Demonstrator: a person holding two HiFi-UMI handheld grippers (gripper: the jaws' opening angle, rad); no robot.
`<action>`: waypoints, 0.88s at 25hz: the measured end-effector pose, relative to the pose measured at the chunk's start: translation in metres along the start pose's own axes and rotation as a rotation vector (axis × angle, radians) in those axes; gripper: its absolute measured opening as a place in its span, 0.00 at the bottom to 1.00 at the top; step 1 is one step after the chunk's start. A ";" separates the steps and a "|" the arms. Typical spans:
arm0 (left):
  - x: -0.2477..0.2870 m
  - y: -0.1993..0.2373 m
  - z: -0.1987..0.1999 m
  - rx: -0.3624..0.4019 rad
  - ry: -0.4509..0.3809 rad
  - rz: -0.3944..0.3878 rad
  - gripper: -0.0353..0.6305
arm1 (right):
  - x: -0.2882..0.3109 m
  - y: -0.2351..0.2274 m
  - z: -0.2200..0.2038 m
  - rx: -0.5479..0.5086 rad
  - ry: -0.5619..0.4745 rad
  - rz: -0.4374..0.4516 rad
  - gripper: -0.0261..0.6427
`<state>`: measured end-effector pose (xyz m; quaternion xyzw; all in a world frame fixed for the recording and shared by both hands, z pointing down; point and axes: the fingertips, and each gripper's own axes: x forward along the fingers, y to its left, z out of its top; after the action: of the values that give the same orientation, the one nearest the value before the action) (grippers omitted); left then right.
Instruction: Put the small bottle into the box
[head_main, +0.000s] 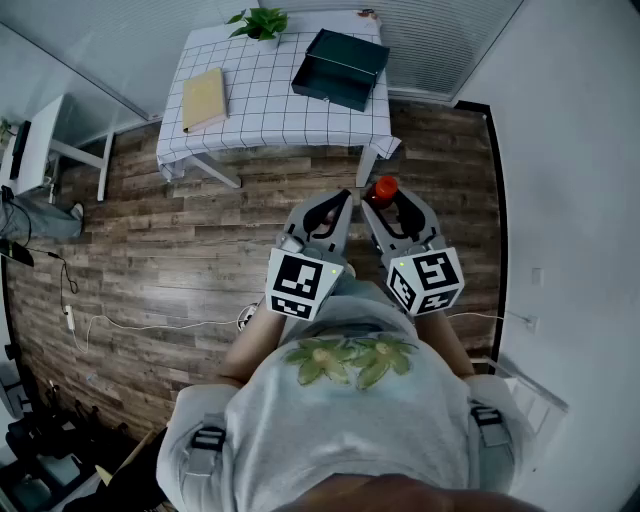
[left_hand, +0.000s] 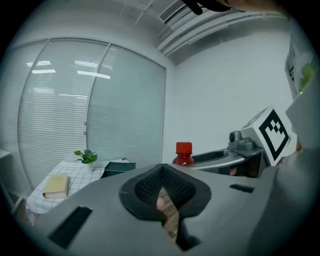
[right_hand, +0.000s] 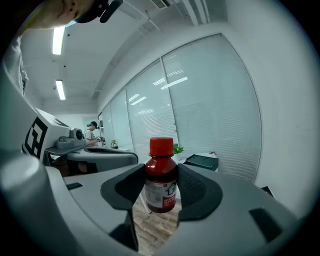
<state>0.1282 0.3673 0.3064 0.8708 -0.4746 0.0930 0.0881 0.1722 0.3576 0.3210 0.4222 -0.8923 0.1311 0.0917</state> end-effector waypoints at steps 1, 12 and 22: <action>0.001 -0.002 0.000 -0.001 0.001 0.002 0.06 | -0.001 0.000 -0.001 -0.003 0.001 0.006 0.34; 0.013 -0.006 -0.018 -0.024 0.036 0.054 0.06 | -0.003 -0.010 -0.006 0.002 -0.019 0.069 0.34; 0.028 0.008 -0.022 -0.047 0.062 0.073 0.06 | 0.007 -0.030 -0.006 0.013 -0.022 0.062 0.34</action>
<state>0.1344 0.3459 0.3350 0.8472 -0.5052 0.1120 0.1199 0.1916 0.3367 0.3336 0.3965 -0.9050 0.1350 0.0751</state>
